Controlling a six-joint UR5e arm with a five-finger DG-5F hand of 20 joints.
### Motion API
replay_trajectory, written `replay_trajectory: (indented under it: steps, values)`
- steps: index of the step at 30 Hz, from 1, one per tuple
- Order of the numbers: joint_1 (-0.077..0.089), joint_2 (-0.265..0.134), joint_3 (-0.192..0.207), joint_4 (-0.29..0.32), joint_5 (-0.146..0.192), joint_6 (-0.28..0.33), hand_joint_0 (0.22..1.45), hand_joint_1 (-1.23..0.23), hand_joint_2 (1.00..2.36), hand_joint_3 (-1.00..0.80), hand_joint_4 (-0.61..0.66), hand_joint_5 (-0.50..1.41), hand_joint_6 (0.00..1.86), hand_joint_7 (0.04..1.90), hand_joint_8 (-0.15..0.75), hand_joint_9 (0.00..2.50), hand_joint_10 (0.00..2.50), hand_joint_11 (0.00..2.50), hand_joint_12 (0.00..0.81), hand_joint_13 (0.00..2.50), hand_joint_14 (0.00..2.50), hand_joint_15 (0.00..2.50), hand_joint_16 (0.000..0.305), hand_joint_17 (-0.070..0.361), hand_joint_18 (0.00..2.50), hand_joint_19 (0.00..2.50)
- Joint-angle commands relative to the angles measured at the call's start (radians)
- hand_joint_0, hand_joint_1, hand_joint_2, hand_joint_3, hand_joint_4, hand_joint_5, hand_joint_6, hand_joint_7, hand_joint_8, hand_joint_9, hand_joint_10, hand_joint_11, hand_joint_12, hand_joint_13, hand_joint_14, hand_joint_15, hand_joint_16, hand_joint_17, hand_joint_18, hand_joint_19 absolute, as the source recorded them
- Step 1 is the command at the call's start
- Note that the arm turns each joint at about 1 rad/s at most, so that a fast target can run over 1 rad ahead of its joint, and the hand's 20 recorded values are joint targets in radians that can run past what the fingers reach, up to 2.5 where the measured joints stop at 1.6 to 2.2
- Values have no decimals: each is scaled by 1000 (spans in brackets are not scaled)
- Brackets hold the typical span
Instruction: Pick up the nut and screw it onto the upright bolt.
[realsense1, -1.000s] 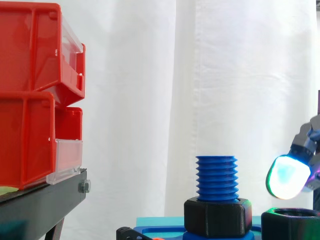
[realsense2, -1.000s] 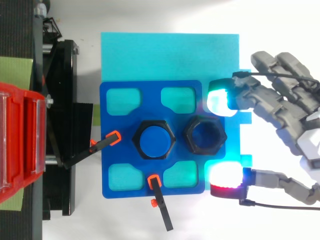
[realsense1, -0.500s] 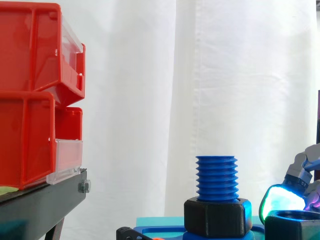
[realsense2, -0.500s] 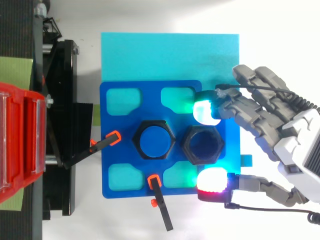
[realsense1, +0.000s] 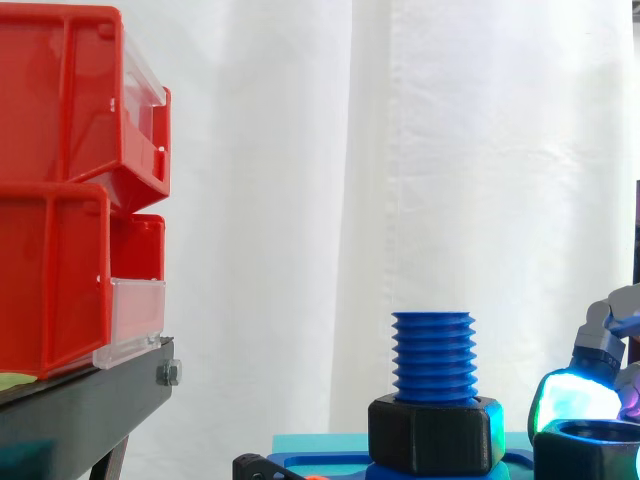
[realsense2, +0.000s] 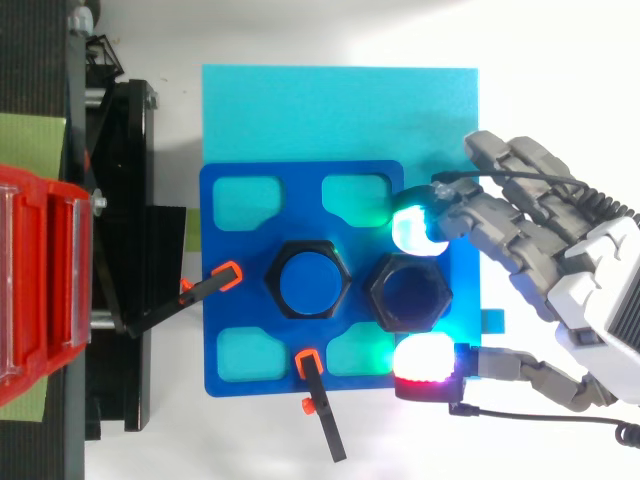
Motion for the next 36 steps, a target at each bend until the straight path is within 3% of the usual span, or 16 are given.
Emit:
replay_trajectory:
  steps: [1, 12, 17, 21, 23, 27, 30, 31, 36]
  values:
    - [-3, 0, 1, -1, -5, 0, 546, -619, 1000, -500, 296, -166, 515, 1275, 313, 543, 0, 0, 311, 569, 0, 0, 33, 74, 384, 0]
    - [-8, 2, 1, -11, -31, 32, 569, -622, 1000, -500, 266, -186, 671, 1075, 310, 565, 0, 0, 303, 592, 0, 0, 31, 70, 413, 0]
    - [-11, 3, 21, -32, -47, 58, 571, -619, 1000, -500, 269, -190, 706, 1031, 312, 570, 0, 0, 301, 598, 0, 0, 31, 70, 421, 0]
    - [-14, 20, 22, -107, -70, 144, 572, -615, 1000, -500, 270, -191, 717, 1020, 314, 578, 0, 0, 303, 603, 0, 0, 31, 70, 424, 0]
    - [-16, 41, 22, -142, -88, 209, 572, -612, 1000, -500, 272, -191, 718, 1020, 314, 579, 0, 0, 302, 604, 0, 0, 31, 70, 424, 0]
    - [-20, 75, 22, -218, -110, 264, 571, -609, 1000, -500, 272, -190, 718, 1022, 315, 581, 0, 0, 302, 606, 0, 0, 31, 70, 427, 0]
    - [-22, 91, 22, -253, -116, 273, 569, -608, 1000, -500, 275, -190, 718, 1028, 314, 583, 0, 0, 301, 606, 0, 0, 31, 70, 427, 0]
    - [-26, 135, 22, -311, -128, 276, 569, -607, 1000, -500, 272, -190, 718, 1023, 315, 584, 0, 0, 301, 606, 0, 0, 31, 70, 428, 0]
    - [-43, 187, 22, -348, -137, 275, 566, -605, 1000, -500, 277, -190, 717, 1024, 317, 585, 0, 0, 301, 608, 0, 0, 31, 70, 431, 0]
